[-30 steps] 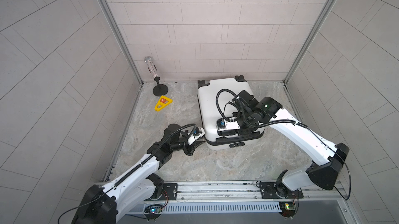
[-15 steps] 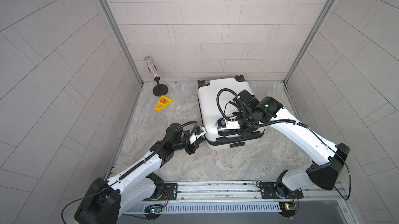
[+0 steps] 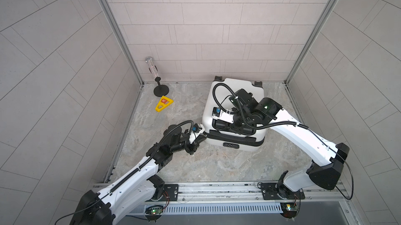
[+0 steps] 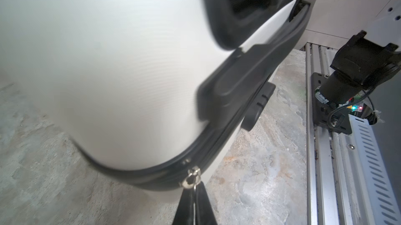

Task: Open the suitcase zippers
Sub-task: Unzip the zipper on the suitcase.

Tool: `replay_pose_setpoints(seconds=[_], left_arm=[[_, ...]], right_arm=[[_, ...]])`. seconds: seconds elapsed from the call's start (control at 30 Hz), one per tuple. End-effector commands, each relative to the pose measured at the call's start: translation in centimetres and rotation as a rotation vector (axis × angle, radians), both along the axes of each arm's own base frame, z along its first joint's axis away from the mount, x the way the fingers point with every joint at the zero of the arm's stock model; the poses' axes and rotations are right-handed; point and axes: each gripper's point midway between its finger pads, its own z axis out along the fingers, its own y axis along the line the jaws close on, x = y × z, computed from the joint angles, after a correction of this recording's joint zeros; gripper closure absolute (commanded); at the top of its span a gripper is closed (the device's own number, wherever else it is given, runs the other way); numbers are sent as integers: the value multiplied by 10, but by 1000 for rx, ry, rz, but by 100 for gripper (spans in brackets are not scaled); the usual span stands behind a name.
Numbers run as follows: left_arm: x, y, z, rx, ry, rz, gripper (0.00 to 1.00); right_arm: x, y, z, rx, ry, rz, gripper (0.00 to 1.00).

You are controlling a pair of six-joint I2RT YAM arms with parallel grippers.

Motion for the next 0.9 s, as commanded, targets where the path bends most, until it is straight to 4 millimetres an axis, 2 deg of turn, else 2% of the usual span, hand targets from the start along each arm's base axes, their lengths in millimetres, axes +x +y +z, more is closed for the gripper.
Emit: replay_pose_setpoints(seconds=[0.0, 0.13, 0.27, 0.5, 0.63, 0.77, 0.8, 0.87], left_arm=[[-30, -24, 42, -121, -40, -163, 100], [-40, -37, 42, -130, -39, -191, 100], [-51, -56, 42, -153, -38, -218, 100], [-84, -103, 49, -213, -76, -286, 100], [-95, -129, 54, -256, -93, -289, 100], [-95, -154, 54, -245, -90, -280, 100], [-92, -155, 55, -248, -86, -260, 97], [-87, -150, 55, -243, -97, -224, 79]], right_arm=[[65, 39, 82, 328, -235, -230, 100], [71, 59, 77, 339, -207, -260, 100], [88, 70, 78, 391, -187, -348, 100], [106, 86, 72, 461, -141, -442, 100], [108, 96, 63, 471, -110, -434, 100], [101, 104, 55, 469, -85, -393, 100], [98, 104, 54, 464, -85, -376, 100], [88, 103, 53, 454, -89, -308, 100]])
